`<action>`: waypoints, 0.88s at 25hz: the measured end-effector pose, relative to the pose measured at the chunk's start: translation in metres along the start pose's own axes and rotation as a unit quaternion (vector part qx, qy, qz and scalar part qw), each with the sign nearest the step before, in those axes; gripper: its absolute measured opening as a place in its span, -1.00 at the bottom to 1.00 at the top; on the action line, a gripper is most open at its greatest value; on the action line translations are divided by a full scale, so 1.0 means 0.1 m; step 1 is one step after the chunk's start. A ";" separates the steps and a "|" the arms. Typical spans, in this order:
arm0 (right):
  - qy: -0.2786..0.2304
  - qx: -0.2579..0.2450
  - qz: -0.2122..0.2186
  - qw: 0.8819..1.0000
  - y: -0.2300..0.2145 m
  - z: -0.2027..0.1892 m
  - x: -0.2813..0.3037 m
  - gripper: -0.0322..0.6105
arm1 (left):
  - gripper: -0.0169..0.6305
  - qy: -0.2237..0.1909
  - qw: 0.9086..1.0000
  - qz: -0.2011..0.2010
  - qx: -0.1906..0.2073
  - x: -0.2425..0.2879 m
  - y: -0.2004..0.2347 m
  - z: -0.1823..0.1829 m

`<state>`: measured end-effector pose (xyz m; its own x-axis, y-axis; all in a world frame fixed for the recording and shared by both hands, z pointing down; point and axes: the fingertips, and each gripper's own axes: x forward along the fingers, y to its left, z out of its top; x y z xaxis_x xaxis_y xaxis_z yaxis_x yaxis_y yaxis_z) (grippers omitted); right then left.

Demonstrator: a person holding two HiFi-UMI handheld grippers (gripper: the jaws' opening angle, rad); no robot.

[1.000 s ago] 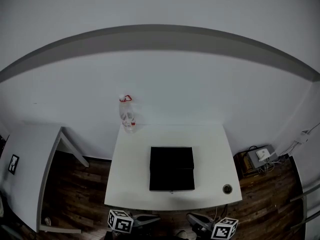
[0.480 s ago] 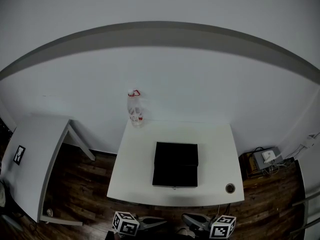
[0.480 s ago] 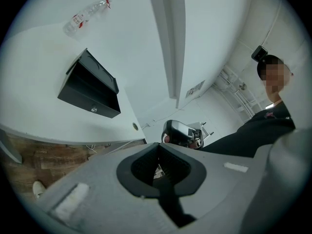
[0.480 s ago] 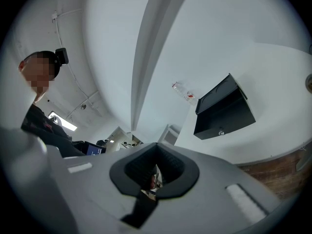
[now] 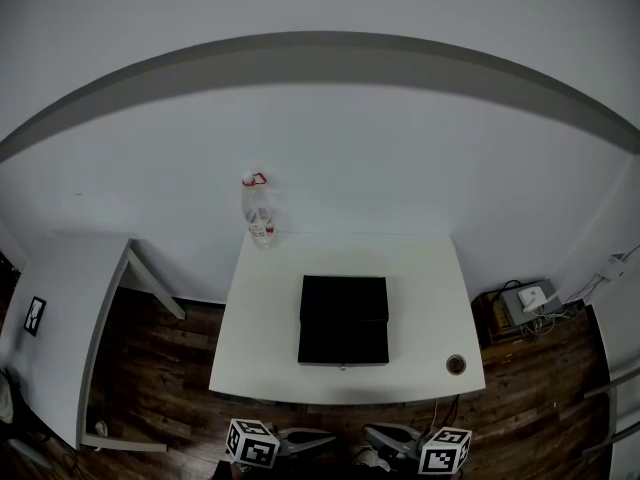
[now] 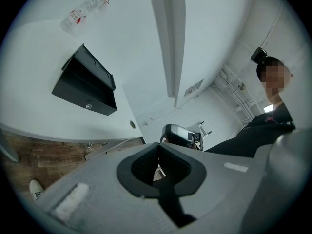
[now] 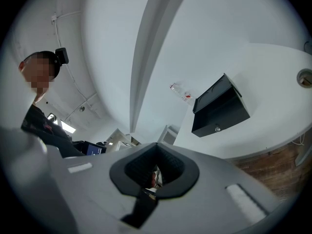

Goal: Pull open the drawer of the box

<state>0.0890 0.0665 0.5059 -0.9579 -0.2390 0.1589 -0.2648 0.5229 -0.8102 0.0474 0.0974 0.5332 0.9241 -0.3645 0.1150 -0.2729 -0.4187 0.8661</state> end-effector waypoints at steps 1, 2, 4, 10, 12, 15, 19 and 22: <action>-0.001 0.001 -0.001 1.000 0.00 0.00 0.00 -0.89 | -0.93 0.001 1.000 0.001 0.000 0.00 0.00 0.00; -0.002 0.001 -0.001 1.000 0.00 0.01 -0.01 -0.89 | -0.93 0.002 1.000 0.002 0.000 -0.01 0.00 0.00; -0.003 0.001 0.000 1.000 0.00 0.00 0.00 -0.89 | -0.93 0.000 1.000 0.006 0.001 -0.03 0.01 0.00; 0.003 -0.006 -0.001 1.000 0.01 -0.02 0.02 -0.89 | -0.93 -0.004 1.000 0.010 -0.006 -0.05 0.02 -0.02; 0.005 -0.007 -0.002 1.000 0.02 -0.03 0.03 -0.89 | -0.93 -0.006 1.000 0.011 -0.007 -0.05 0.02 -0.02; 0.008 -0.007 -0.002 1.000 0.01 -0.04 0.03 -0.89 | -0.93 -0.008 1.000 0.011 -0.009 -0.06 0.03 -0.03; 0.008 -0.008 -0.004 1.000 0.01 -0.05 0.03 -0.89 | -0.93 -0.012 1.000 0.010 -0.011 -0.07 0.02 -0.02; 0.010 -0.011 -0.003 1.000 0.01 -0.06 0.03 -0.89 | -0.93 -0.011 1.000 0.011 -0.010 -0.07 0.03 -0.02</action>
<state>0.0849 0.0708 0.5094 -0.9584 -0.2250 0.1754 -0.2724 0.5395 -0.7967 0.0410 0.1009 0.5358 0.9120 -0.3910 0.1240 -0.2874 -0.3935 0.8733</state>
